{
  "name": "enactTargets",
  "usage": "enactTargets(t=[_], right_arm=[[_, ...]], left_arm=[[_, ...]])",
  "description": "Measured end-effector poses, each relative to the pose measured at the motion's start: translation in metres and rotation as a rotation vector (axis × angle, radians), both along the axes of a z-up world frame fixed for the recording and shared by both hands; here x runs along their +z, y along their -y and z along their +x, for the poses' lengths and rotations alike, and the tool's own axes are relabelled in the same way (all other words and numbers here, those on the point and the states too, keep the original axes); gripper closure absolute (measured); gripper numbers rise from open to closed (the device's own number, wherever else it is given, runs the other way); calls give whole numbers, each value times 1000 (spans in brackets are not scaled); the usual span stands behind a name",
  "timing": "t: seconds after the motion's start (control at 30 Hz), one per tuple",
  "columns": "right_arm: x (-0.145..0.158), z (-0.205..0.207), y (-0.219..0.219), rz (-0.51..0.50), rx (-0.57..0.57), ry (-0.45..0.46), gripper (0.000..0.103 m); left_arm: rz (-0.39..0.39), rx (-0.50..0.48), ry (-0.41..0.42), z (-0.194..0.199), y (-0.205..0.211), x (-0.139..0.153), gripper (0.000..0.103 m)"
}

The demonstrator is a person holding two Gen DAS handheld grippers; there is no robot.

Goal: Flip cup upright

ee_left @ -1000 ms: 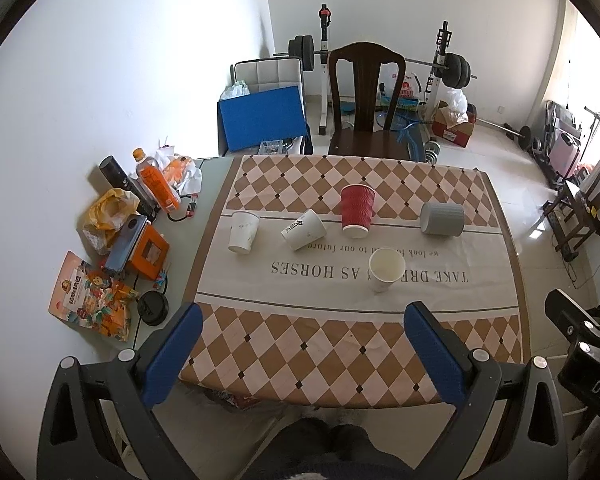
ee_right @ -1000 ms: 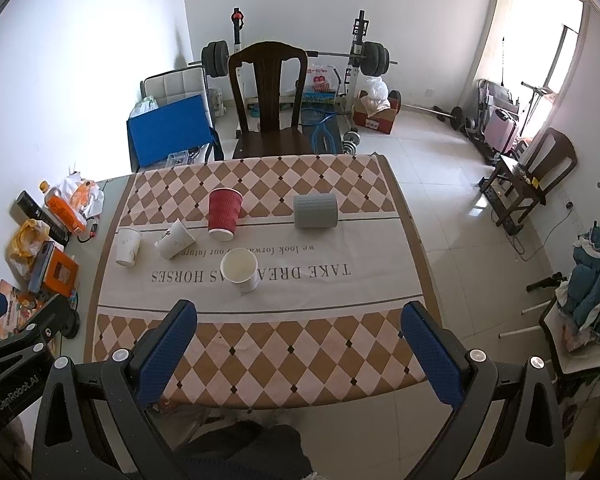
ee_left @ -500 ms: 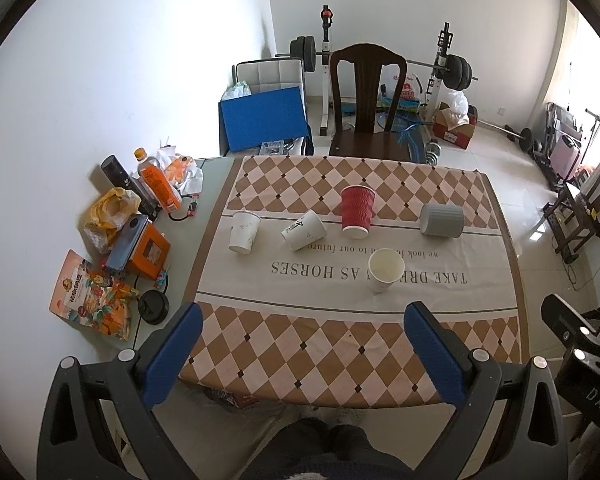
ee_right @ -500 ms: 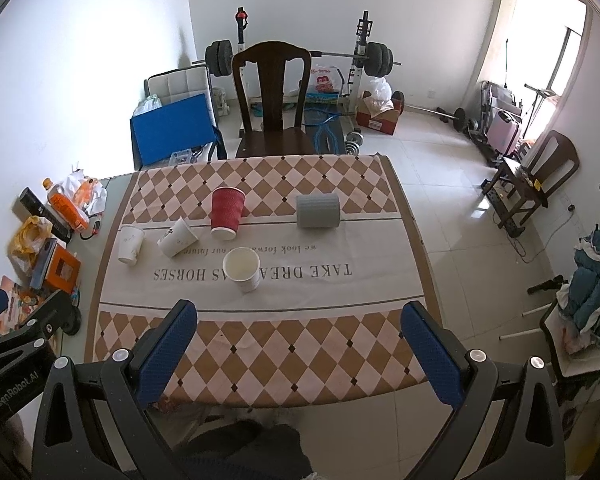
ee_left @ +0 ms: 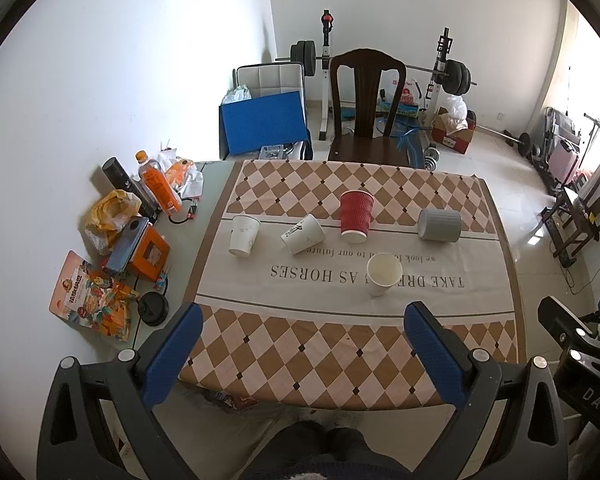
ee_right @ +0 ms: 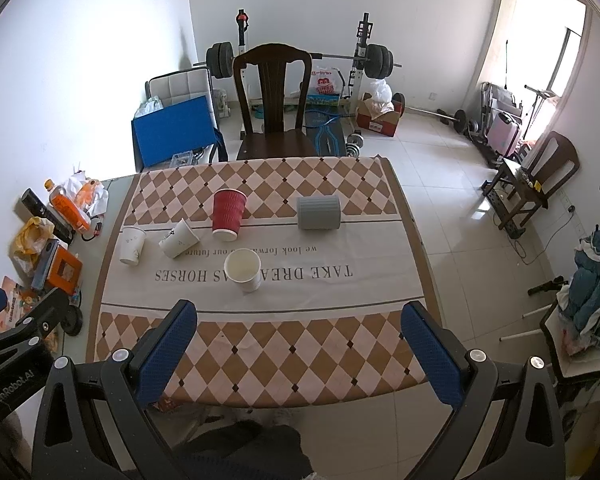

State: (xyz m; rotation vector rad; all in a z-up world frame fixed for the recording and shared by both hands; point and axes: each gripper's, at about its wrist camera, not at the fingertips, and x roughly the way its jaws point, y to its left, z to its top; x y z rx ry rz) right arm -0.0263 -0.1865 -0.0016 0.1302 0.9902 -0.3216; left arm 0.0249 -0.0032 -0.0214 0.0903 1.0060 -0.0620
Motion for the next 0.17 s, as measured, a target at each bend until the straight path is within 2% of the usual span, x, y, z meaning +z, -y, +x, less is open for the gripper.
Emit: enactTargets(t=[0.17], right_arm=[[-1, -1, 0, -4, 2, 2, 0]], left_arm=[[2, 5, 8, 1, 1, 4, 0]])
